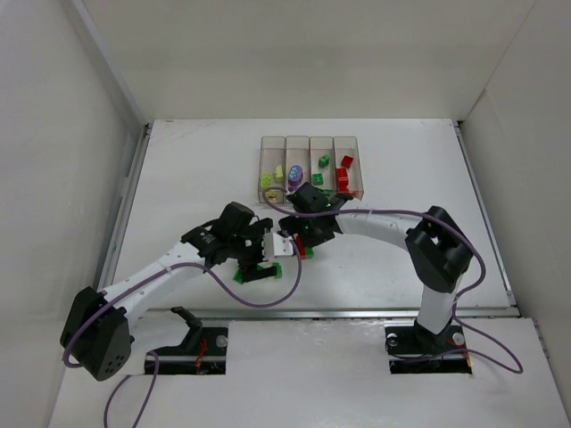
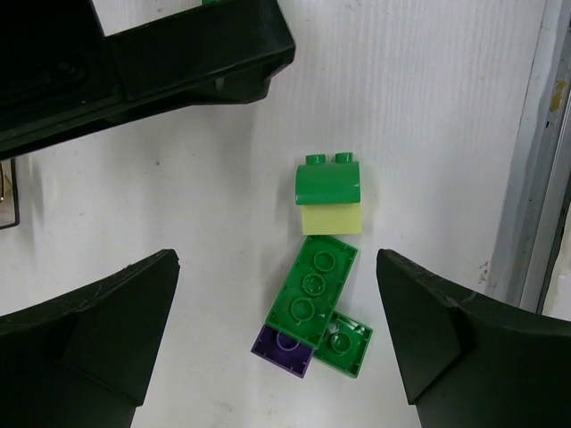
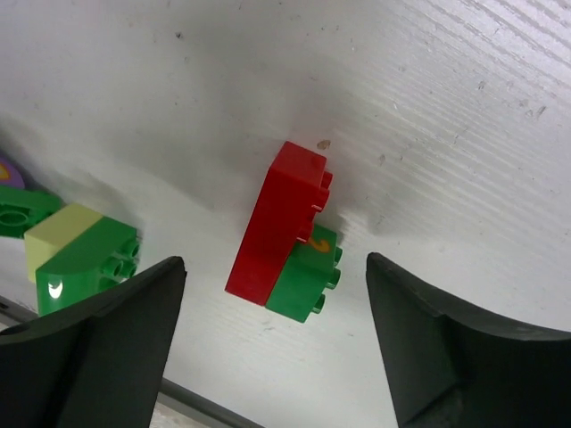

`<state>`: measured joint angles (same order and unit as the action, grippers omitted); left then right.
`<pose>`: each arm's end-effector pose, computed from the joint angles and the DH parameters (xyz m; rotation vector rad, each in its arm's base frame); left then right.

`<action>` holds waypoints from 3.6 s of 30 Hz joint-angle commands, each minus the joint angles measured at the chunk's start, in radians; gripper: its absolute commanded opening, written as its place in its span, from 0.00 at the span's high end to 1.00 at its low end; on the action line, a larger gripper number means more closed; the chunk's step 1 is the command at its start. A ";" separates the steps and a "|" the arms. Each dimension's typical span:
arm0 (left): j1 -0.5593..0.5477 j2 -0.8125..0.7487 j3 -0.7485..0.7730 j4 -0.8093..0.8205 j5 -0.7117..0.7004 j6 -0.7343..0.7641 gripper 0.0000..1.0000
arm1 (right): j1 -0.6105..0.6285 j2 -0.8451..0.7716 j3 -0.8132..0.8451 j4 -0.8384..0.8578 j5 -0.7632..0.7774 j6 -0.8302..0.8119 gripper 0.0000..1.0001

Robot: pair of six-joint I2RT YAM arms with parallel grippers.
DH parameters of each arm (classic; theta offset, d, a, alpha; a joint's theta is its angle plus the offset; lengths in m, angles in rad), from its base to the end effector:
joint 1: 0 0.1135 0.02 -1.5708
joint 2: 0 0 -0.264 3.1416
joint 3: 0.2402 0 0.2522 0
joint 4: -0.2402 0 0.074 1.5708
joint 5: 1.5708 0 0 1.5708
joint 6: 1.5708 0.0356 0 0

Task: Sort the legos into containers by color

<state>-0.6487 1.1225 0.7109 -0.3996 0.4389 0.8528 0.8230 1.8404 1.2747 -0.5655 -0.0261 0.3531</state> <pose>0.1719 -0.1493 0.2314 1.7293 1.5515 -0.4194 0.2549 0.2762 0.1881 -0.6518 2.6882 0.3728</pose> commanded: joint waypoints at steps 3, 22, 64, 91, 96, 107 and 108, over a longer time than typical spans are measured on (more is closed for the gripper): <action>0.003 -0.044 -0.001 -0.001 -0.020 -0.011 0.09 | 0.008 -0.085 0.052 -0.043 0.008 -0.008 0.10; 0.081 -0.329 -0.122 0.039 -0.057 -0.127 0.08 | 0.142 0.016 0.160 -0.068 -0.127 0.023 0.22; 0.081 -0.237 -0.008 0.134 0.034 -0.187 0.09 | -0.027 0.020 0.426 -0.240 0.048 0.201 1.00; 0.081 0.057 0.171 0.453 -0.032 -0.098 0.55 | -0.097 -0.096 0.459 -0.068 -0.245 0.098 1.00; 0.081 0.066 0.180 0.453 -0.014 -0.087 0.97 | -0.120 -0.096 0.446 -0.057 -0.279 0.089 1.00; 0.139 0.048 0.150 0.420 -0.023 -0.129 1.00 | -0.340 -0.070 0.406 -0.111 -0.136 0.109 1.00; 0.149 0.048 0.150 0.420 -0.023 -0.129 1.00 | -0.350 -0.052 0.419 -0.111 -0.136 0.093 1.00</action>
<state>-0.5228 1.1938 0.8494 0.0109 0.4068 0.7433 0.5243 1.7866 1.6688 -0.6846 -0.2203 0.4522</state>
